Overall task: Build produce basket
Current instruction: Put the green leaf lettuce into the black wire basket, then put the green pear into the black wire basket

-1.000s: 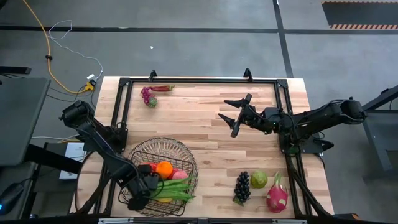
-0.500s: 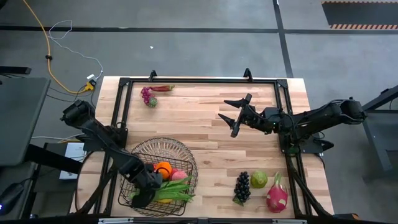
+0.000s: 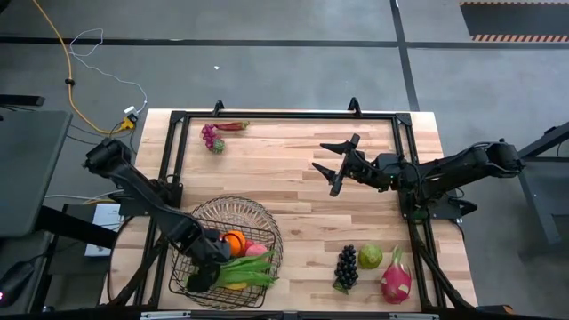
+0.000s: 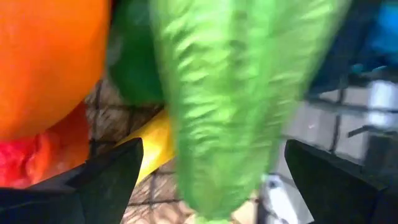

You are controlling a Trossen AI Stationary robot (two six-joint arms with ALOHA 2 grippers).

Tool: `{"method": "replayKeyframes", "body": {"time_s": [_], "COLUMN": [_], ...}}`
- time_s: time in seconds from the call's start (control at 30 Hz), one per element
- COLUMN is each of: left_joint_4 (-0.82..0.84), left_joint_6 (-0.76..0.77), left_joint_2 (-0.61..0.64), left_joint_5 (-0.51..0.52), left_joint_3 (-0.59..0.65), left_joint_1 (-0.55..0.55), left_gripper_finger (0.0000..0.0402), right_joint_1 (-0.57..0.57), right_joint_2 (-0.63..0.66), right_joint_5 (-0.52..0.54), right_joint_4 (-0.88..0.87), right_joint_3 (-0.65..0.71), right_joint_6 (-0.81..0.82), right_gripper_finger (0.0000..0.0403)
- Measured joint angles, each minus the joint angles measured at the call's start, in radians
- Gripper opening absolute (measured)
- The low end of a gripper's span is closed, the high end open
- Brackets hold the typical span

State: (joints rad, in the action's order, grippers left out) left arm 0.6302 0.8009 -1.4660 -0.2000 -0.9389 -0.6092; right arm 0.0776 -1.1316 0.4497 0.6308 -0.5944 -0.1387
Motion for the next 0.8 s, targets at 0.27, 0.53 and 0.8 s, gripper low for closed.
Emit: {"method": "replayKeyframes", "body": {"time_s": [0.27, 0.53, 0.8], "left_joint_4": [0.028, 0.087, 0.055], "left_joint_6": [0.007, -0.074, -0.421], "left_joint_2": [0.12, 0.258, 0.387], "left_joint_5": [0.12, 0.304, 0.711], "left_joint_3": [-0.002, -0.001, -0.001], "left_joint_1": [0.001, 0.011, 0.109], "left_gripper_finger": [0.0381, 0.0381, 0.0381], "right_joint_1": [0.0, 0.0, 0.0], "right_joint_2": [0.0, -0.001, -0.001], "right_joint_5": [0.0, 0.0, 0.0], "right_joint_4": [-0.003, -0.006, -0.007], "right_joint_3": [-0.001, -0.001, -0.001], "right_joint_6": [0.002, 0.001, 0.0], "right_gripper_finger": [0.0283, 0.0283, 0.0283]}}
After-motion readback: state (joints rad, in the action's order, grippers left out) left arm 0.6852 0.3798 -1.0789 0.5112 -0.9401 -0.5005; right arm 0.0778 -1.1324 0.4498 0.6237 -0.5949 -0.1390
